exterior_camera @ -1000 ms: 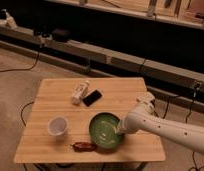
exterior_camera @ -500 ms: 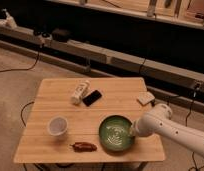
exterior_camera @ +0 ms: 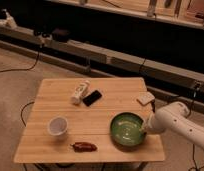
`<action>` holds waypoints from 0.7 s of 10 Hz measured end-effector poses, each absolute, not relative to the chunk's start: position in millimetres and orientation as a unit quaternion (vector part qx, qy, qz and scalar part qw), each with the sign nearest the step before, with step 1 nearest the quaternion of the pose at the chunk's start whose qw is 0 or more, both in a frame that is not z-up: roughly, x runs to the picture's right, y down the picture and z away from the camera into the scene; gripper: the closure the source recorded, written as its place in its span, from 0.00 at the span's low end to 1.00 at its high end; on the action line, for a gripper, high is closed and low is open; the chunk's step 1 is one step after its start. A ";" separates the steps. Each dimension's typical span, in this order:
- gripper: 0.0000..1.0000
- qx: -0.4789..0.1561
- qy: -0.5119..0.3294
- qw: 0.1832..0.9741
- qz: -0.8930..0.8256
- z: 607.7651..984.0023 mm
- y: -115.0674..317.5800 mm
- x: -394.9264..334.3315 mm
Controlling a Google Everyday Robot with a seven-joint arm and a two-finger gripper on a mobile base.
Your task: Drag the ceramic bowl in a circle
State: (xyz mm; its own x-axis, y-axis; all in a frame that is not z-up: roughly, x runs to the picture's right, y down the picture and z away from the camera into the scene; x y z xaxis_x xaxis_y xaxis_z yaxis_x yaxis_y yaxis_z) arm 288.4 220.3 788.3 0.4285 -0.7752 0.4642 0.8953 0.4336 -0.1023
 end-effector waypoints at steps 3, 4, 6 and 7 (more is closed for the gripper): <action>0.89 -0.160 -0.148 0.844 -0.491 801.6 181.9 309.6; 0.89 -0.156 -0.140 0.848 -0.487 809.2 169.5 314.0; 0.89 -0.151 -0.129 0.854 -0.481 823.9 153.0 317.7; 0.89 -0.150 -0.124 0.858 -0.476 831.1 146.3 320.0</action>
State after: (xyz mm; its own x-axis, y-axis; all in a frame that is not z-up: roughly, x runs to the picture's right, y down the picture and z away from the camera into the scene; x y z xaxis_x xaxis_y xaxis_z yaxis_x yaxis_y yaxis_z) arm 320.0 146.3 831.1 0.5157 -0.7793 0.3559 0.8538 0.5018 -0.1385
